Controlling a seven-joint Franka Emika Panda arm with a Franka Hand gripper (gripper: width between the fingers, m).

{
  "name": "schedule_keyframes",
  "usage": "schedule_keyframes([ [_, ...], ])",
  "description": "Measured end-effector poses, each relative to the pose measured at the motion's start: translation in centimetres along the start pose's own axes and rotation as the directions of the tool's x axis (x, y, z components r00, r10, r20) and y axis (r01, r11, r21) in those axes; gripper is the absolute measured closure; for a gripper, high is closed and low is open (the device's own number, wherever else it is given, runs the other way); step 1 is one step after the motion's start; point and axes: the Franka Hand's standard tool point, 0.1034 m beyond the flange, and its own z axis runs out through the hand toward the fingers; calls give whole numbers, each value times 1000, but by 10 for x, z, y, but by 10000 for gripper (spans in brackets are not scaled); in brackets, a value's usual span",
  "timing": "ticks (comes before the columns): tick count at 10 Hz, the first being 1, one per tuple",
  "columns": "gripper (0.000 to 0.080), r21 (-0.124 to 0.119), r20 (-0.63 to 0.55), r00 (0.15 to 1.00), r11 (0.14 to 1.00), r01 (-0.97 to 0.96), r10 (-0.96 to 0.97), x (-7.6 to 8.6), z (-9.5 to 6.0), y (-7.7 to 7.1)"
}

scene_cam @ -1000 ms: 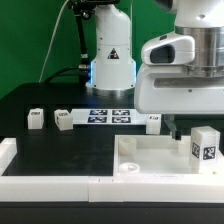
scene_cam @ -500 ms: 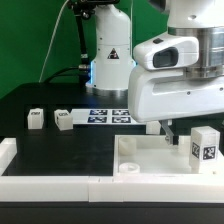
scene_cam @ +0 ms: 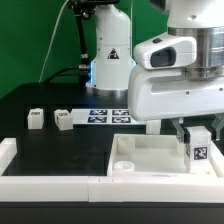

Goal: Assemble one leg

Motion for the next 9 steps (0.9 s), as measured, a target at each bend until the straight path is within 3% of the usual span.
schedule_keyframes([
  [3, 509, 24, 3, 912, 911, -411, 411, 1, 0, -3],
  [5, 509, 33, 17, 767, 766, -642, 642, 1, 0, -2],
  [9, 509, 28, 39, 434, 433, -901, 900, 1, 0, -4],
])
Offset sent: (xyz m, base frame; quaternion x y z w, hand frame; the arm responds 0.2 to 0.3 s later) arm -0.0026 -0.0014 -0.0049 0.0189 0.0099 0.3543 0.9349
